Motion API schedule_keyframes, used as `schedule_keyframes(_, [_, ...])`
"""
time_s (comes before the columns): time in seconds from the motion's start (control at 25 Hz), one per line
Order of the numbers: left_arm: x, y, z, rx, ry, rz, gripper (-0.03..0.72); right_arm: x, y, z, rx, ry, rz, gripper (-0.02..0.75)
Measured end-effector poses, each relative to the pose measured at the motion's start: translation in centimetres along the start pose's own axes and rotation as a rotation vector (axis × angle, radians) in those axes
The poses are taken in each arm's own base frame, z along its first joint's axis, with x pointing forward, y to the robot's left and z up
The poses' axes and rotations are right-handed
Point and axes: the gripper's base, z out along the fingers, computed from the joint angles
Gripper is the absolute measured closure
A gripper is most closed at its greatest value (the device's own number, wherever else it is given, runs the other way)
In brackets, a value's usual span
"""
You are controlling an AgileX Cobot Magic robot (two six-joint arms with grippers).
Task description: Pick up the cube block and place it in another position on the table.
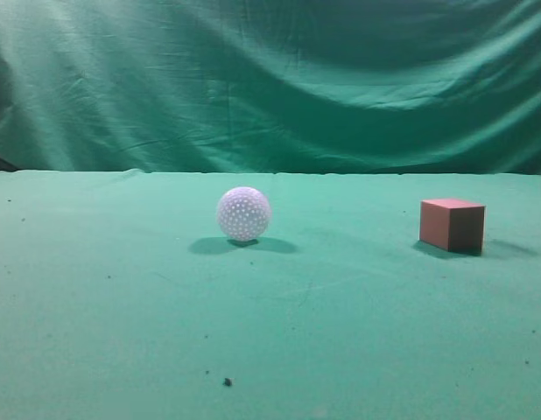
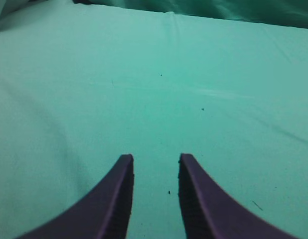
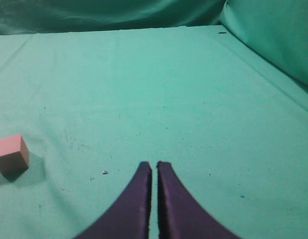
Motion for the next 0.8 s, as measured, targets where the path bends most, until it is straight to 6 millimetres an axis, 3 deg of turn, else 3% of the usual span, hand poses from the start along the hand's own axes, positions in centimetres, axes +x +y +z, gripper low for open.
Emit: schedule_keyframes(0.8, [0.0,0.0,0.0,0.0,0.0,0.0,0.426,0.0,0.0,0.0,0.0,0.0,-0.003,0.738])
